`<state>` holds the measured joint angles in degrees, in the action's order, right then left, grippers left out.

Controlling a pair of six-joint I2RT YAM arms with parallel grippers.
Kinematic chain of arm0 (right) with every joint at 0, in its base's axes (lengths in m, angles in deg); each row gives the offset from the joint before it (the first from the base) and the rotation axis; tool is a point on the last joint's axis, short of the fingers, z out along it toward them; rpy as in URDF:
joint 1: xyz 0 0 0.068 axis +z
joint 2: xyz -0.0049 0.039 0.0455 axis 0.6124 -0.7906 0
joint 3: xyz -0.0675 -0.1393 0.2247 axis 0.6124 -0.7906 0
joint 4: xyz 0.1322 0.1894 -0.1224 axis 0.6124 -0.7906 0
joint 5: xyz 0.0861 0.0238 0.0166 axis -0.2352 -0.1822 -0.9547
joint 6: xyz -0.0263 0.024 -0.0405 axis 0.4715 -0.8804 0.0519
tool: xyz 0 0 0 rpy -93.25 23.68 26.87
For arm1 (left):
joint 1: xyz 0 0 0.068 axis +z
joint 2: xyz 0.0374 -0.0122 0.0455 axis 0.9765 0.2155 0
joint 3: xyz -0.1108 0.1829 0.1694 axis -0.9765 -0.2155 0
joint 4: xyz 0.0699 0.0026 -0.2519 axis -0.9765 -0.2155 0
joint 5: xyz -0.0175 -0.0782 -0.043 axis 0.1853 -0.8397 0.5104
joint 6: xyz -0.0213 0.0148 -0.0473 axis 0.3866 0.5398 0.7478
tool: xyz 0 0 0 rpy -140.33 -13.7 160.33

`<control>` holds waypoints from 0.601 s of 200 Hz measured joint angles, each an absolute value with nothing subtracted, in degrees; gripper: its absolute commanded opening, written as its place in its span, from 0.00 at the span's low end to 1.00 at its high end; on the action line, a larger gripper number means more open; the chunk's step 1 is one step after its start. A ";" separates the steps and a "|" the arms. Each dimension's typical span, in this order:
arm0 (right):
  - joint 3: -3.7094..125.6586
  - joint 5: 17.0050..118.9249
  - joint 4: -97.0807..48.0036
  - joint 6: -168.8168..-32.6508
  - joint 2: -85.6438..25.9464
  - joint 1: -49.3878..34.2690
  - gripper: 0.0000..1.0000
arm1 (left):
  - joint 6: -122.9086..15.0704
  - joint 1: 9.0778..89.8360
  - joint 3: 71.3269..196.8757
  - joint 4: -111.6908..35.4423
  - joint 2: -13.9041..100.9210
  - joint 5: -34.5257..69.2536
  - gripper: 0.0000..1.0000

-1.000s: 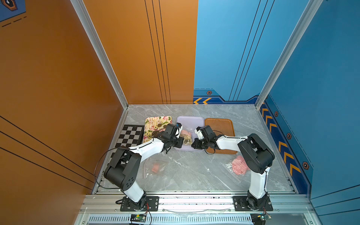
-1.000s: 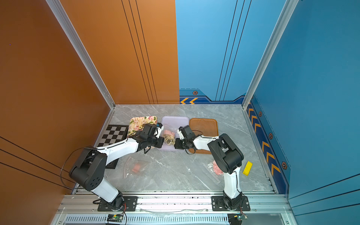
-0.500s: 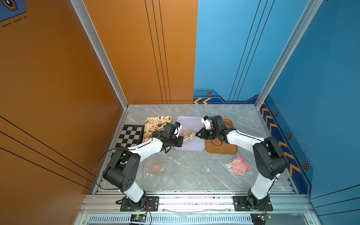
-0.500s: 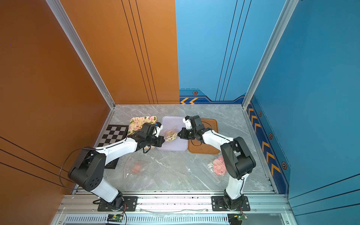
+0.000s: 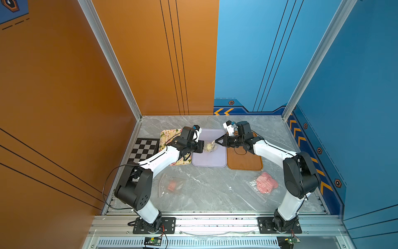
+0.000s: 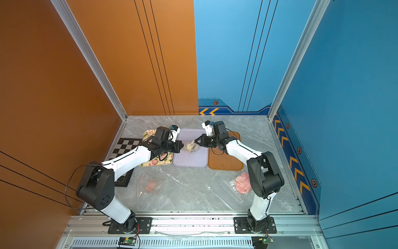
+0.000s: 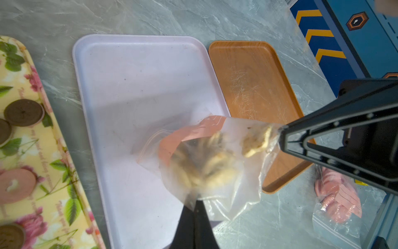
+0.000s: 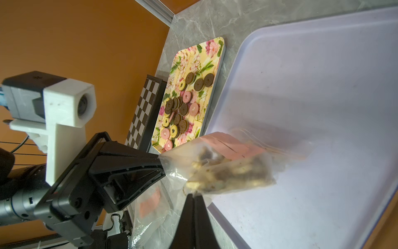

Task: Pour cookies out of the ziploc bag
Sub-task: 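Pour the cookies out of the ziploc bag onto the tray.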

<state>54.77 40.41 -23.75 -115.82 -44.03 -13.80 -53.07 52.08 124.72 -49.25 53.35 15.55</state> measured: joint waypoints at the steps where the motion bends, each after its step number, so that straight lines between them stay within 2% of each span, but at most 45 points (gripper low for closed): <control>1: 54.81 40.41 -23.73 -115.84 -44.03 -13.80 0.00 | -53.07 52.08 124.81 -49.25 53.40 15.55 0.00; 89: 54.74 39.45 -21.41 -116.63 -46.26 -14.43 0.00 | -53.07 52.06 125.94 -50.84 55.36 16.29 0.00; 120: 55.90 41.48 -28.34 -115.51 -46.28 -15.02 0.00 | -53.05 52.06 125.88 -51.32 55.17 18.06 0.00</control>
